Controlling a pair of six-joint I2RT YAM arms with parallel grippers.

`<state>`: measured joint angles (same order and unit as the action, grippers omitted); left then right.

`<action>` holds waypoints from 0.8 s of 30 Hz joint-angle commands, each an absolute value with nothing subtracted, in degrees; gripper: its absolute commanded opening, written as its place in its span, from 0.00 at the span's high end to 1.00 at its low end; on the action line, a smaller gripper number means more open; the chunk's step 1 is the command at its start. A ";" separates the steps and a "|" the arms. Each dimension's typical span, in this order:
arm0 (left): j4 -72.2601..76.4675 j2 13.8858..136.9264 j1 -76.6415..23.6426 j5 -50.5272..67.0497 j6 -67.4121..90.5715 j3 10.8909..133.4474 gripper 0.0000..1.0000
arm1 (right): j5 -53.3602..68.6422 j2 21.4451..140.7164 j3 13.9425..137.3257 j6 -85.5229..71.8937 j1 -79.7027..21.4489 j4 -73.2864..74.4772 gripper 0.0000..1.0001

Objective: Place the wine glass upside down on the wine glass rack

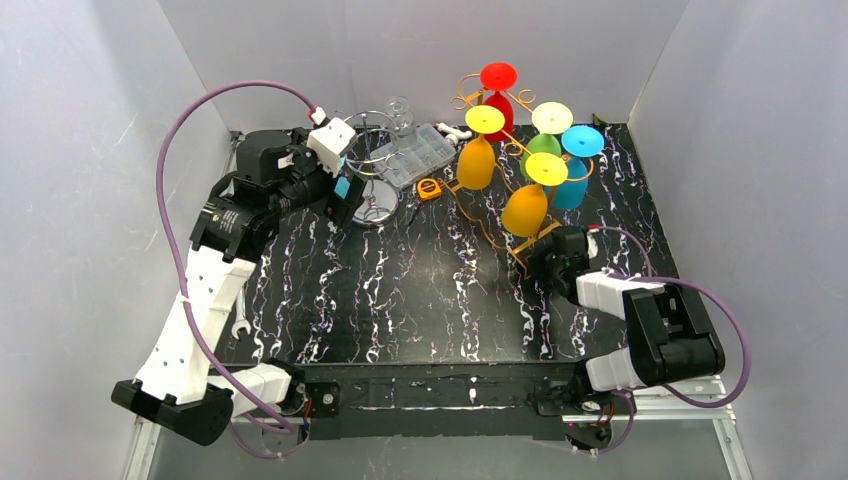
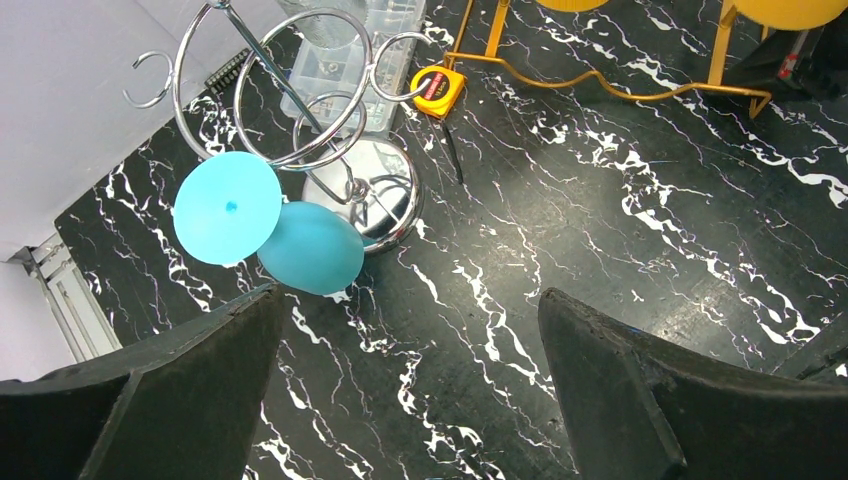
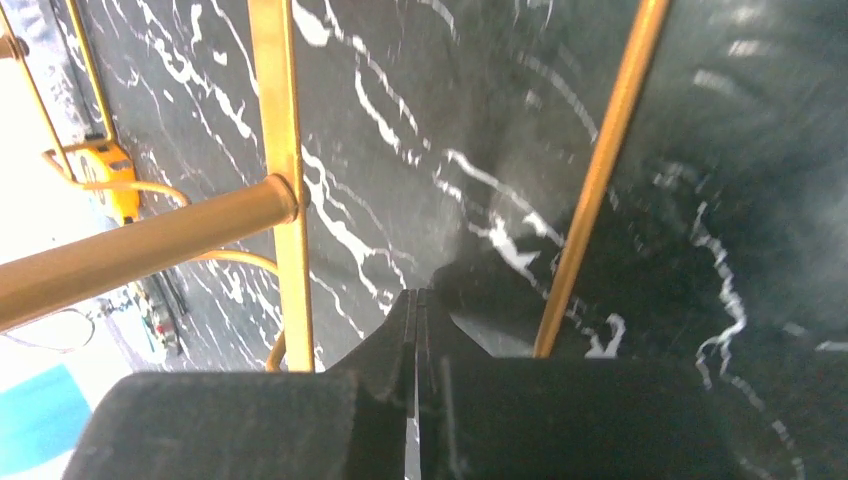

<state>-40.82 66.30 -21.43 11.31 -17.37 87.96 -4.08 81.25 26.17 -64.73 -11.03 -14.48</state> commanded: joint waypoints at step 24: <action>-41.76 63.07 -20.97 9.41 -18.11 89.93 0.02 | -6.73 88.63 32.79 -73.58 -40.50 -13.58 0.99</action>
